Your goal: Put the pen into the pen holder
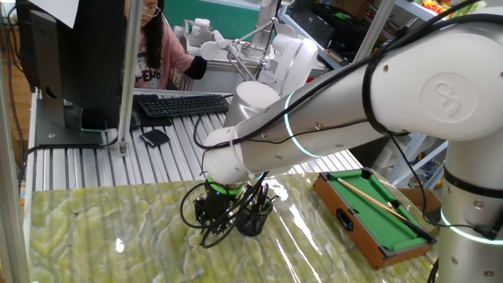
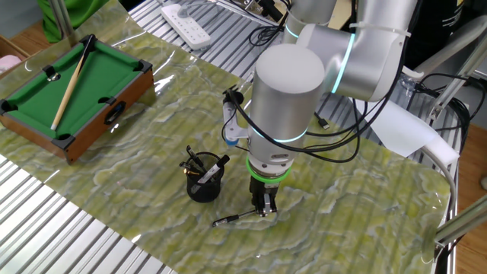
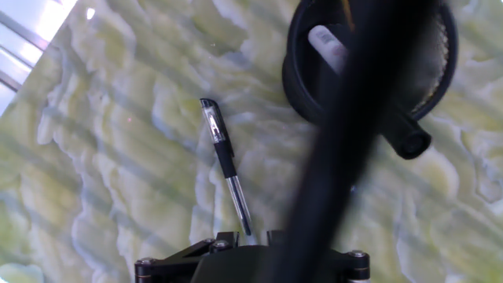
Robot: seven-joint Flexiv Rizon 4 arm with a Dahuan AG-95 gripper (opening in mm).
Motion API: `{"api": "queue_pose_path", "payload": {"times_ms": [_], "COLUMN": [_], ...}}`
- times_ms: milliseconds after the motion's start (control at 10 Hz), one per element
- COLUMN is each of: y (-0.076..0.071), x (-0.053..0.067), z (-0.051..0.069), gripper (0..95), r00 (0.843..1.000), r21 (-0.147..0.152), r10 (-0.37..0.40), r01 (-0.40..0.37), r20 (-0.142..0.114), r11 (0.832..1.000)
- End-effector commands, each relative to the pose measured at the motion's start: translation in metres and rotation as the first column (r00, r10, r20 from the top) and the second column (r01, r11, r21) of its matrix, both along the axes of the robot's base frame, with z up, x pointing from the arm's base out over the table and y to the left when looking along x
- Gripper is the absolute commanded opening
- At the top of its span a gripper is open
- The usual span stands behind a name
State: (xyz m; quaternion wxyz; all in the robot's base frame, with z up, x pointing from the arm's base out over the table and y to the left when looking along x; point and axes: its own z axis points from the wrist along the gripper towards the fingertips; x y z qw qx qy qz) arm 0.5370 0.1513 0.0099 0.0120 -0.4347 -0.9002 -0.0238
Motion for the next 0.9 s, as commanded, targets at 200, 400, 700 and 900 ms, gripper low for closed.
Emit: {"api": "queue_pose_path", "payload": {"times_ms": [200, 400, 700, 900], "y": [0.0009, 0.0016, 0.0023, 0.0025], "x": [0.0, 0.0006, 0.0007, -0.0002], "z": [-0.0014, -0.0041, -0.007, -0.0094], "gripper": [19.0, 19.0, 19.0, 19.0], "r00": [1.0, 1.0, 1.0, 1.0], "r21": [-0.002, -0.003, -0.005, -0.004], "r10": [-0.001, 0.008, 0.019, 0.018], "r01": [0.001, -0.008, -0.019, -0.018], "r20": [0.0, 0.001, 0.002, 0.004], "r11": [1.0, 1.0, 1.0, 1.0]}}
